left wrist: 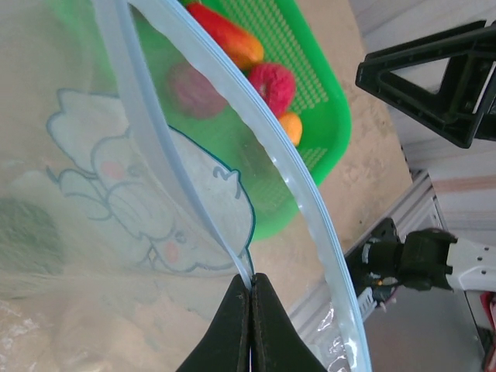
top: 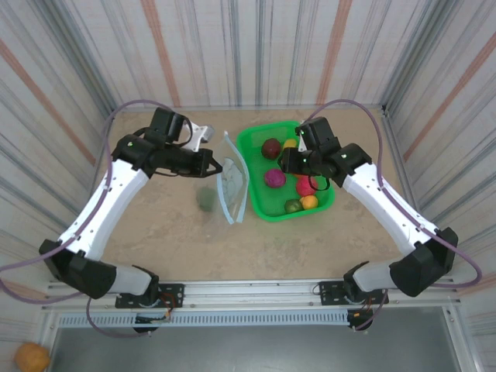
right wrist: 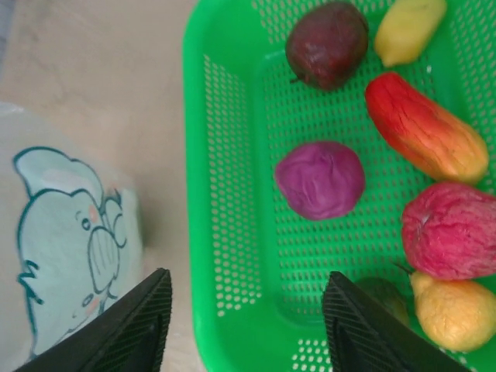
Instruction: Place the food in the zip-top bag and seal the zipper
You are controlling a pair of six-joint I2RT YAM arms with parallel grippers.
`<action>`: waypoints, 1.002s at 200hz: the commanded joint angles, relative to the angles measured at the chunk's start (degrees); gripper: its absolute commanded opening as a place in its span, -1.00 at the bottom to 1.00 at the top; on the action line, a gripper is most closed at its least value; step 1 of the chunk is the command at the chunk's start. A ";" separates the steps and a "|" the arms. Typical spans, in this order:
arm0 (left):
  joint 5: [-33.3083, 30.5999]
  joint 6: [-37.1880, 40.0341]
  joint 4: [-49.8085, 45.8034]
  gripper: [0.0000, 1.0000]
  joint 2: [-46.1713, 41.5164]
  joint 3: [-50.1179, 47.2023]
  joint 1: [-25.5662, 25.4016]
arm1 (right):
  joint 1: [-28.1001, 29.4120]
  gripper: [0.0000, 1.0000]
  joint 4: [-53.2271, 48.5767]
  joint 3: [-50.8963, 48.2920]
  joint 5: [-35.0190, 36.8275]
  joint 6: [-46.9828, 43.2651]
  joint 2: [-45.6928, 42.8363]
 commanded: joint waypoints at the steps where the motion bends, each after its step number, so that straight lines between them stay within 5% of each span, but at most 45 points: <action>1: 4.12 1.21 -0.25 -1.00 1.22 -2.20 -0.32 | 0.37 0.21 -0.48 -0.96 -2.32 -1.92 0.90; 108: 10.81 -8.37 12.70 -1.00 -3.31 -13.67 0.23 | -2.44 0.96 2.72 5.76 -4.31 -1.61 21.64; 200: 12.44 -10.45 14.67 -1.00 -6.59 -16.09 2.87 | -5.49 0.83 6.12 12.09 -9.17 -2.30 38.92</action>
